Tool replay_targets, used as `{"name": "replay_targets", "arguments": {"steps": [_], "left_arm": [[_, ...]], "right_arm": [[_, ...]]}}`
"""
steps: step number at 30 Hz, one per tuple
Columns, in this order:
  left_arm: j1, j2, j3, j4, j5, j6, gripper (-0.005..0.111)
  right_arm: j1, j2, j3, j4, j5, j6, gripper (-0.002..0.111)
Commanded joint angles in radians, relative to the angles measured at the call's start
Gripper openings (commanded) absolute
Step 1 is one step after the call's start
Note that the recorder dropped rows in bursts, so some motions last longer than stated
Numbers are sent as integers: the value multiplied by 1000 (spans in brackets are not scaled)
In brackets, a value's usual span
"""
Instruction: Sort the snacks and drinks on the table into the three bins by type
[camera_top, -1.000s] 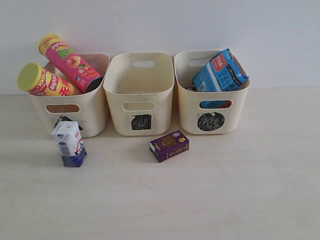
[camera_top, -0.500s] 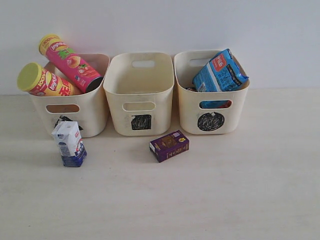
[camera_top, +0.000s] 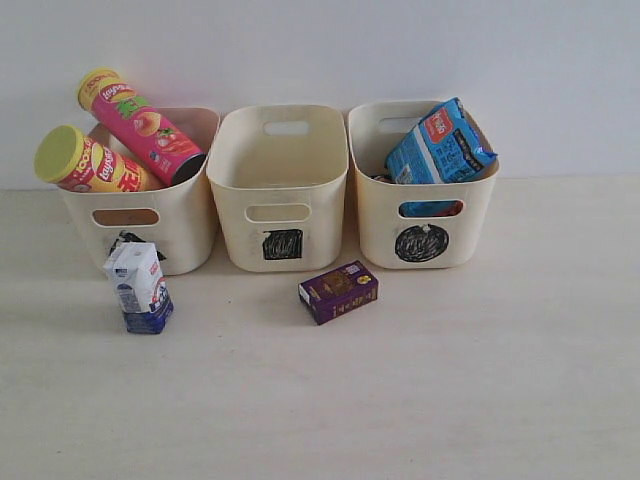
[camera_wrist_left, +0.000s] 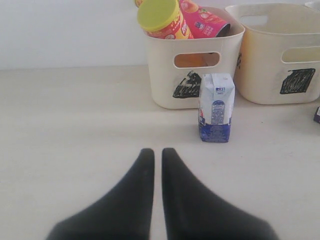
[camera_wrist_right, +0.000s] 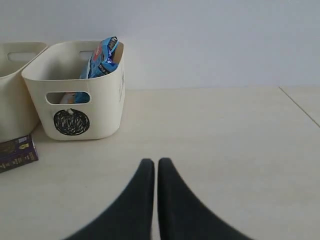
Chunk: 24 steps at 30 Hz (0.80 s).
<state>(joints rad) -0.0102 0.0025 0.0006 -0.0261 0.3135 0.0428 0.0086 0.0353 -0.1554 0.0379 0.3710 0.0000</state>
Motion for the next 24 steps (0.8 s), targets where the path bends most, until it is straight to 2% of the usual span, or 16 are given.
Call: {"name": "replay_targets", "arguments": {"steps": [1,8,12,24], "left_arm": [[2,-3,-1,-11,-2,3,4],[2,-3,-1,-11,-2,3,4],[2,-3,-1,-11,-2,3,4],[2,-3,-1,-11,-2,3,4]], "right_arm": [[1,-35,24,-5,-11,0,0],[1,-35,142,-5,-100,0,0],[1,-35,155,-3,-129,0,0],[1,-35,155,-38,-56,0,0]]}}
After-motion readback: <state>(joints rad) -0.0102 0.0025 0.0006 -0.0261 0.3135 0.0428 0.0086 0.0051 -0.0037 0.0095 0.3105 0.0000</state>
